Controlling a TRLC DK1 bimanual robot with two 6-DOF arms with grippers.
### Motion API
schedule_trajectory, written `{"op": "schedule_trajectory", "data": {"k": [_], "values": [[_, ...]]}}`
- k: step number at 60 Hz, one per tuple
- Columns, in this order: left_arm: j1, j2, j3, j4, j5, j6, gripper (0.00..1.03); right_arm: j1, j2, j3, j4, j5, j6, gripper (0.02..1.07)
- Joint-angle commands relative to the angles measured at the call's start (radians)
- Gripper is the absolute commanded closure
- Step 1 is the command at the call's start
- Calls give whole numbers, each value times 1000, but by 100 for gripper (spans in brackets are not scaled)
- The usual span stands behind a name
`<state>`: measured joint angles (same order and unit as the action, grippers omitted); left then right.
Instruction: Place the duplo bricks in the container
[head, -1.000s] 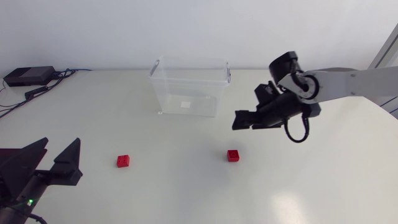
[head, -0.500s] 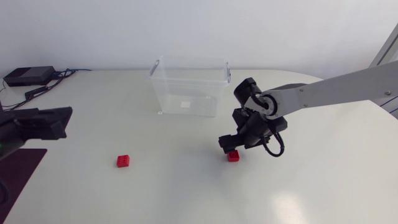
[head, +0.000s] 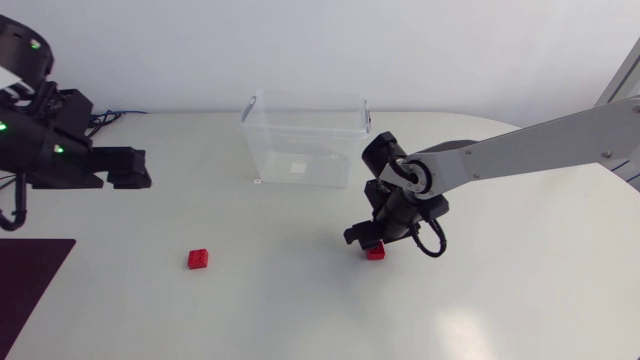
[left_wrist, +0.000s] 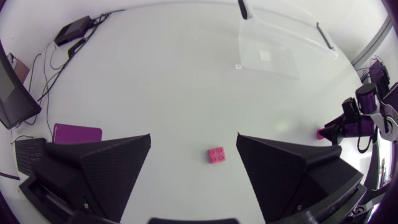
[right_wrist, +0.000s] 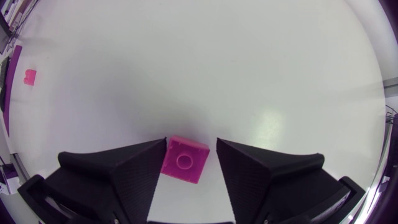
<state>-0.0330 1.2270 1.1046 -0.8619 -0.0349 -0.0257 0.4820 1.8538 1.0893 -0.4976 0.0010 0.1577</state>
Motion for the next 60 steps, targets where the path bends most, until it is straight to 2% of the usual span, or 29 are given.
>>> {"op": "schedule_trajectory", "data": {"k": [1,4,14,18,33,52,60], "values": [[12,109,55,-42,15,0,7,7,18,-9,-12,7,19,71],[10,147,67,-48,30,0,7,10,16,-11,-25,4,17,76],[-8,270,84,-57,55,-3,7,7,-16,-20,-62,5,11,80],[-31,336,83,-58,55,-11,10,7,-54,-20,-94,11,2,80],[-99,505,83,-66,55,-91,12,-20,-266,66,-279,53,-4,79],[-81,638,77,-69,87,-194,12,-122,-363,222,-395,53,-44,79],[-76,690,87,-65,96,-227,21,-146,-363,300,-430,50,-47,79]]}}
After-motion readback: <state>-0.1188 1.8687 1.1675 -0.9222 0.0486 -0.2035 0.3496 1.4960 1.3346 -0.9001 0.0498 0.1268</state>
